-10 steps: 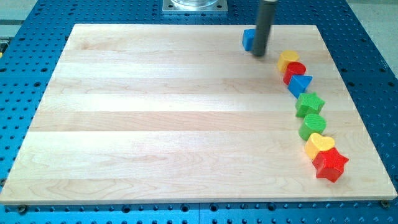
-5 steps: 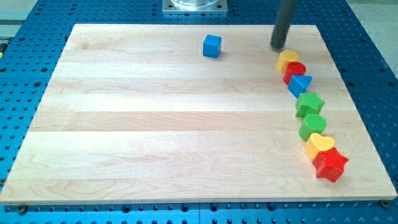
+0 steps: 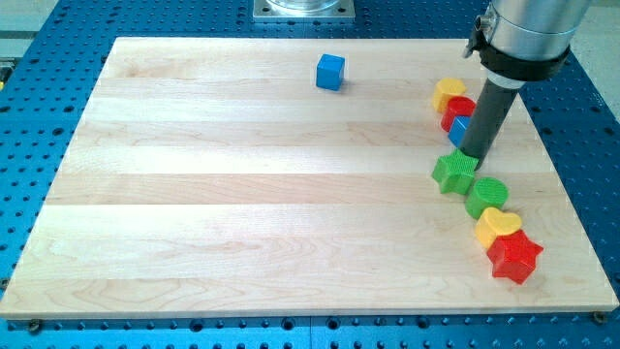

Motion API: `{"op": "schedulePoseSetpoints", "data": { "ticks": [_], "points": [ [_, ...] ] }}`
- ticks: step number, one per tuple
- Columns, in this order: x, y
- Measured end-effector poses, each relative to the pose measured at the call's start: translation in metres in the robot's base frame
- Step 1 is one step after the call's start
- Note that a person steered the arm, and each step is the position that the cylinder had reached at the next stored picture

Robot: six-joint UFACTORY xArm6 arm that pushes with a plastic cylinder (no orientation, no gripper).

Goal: Move blue blocks towards top center

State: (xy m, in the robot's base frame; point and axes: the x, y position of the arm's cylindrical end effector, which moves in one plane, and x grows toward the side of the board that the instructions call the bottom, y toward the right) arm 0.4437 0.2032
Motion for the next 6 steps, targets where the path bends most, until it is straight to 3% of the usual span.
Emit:
{"op": "schedulePoseSetpoints", "data": {
  "ticks": [1,2,3,4,5,6],
  "points": [
    [-0.007,0.027],
    [-0.011,0.011],
    [-0.011,-0.045],
    [0.002,-0.043],
    [0.003,0.007],
    [-0.018,0.009]
  ]
}}
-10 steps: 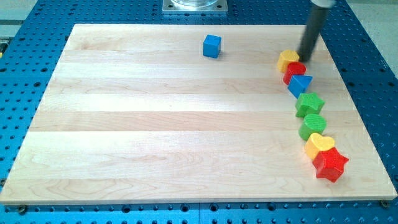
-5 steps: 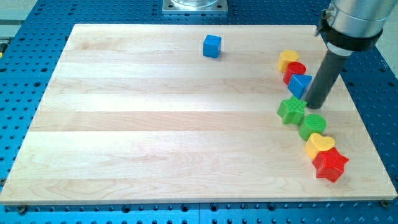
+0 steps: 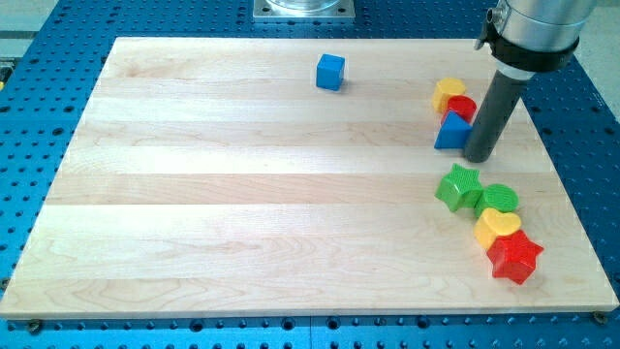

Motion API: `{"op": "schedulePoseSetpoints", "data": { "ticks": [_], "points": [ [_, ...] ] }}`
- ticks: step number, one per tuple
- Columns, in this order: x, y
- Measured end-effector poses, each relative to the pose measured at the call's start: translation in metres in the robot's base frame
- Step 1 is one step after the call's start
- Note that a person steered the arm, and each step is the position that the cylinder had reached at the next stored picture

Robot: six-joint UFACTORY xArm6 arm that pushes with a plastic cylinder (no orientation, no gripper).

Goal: Move blue blocks towards top center

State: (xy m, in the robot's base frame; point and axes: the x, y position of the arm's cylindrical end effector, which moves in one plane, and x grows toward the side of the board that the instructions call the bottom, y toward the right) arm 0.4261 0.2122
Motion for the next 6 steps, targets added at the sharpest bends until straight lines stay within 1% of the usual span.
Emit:
{"op": "schedulePoseSetpoints", "data": {
  "ticks": [1,2,3,4,5,6],
  "points": [
    [-0.005,0.001],
    [-0.013,-0.032],
    [-0.022,-0.107],
    [-0.025,-0.113],
    [-0.008,-0.097],
    [-0.029,-0.085]
  ]
}}
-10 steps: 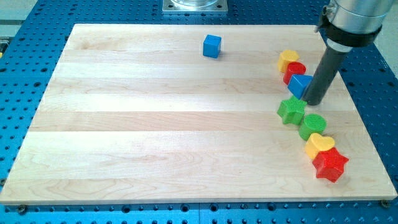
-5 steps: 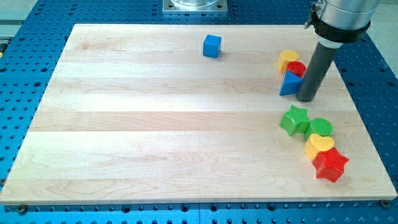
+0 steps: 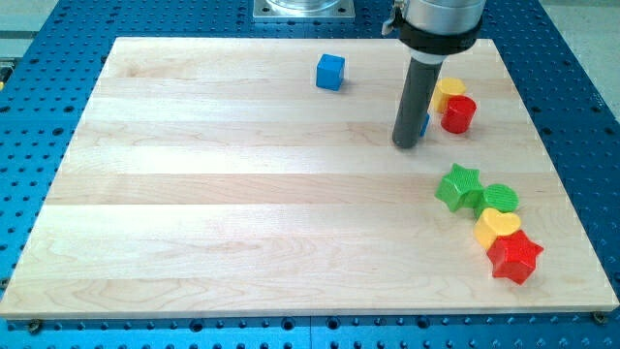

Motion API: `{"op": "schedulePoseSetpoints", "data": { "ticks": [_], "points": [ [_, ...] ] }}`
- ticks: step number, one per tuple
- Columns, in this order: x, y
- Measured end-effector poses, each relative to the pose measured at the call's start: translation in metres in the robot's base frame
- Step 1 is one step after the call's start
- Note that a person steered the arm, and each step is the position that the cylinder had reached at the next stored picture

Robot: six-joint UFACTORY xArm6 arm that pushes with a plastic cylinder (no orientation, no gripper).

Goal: Move blue blocks towards top center

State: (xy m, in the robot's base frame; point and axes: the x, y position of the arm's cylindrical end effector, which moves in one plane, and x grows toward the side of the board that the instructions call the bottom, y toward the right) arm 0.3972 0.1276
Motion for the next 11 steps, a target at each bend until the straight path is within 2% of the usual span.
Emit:
{"op": "schedulePoseSetpoints", "data": {
  "ticks": [1,3,5,6,8,9,10,11],
  "points": [
    [-0.019,0.001],
    [-0.001,0.003],
    [-0.040,0.038],
    [-0.059,0.017],
    [-0.103,0.057],
    [-0.129,0.027],
    [-0.132,-0.043],
    [-0.137,0.010]
  ]
}}
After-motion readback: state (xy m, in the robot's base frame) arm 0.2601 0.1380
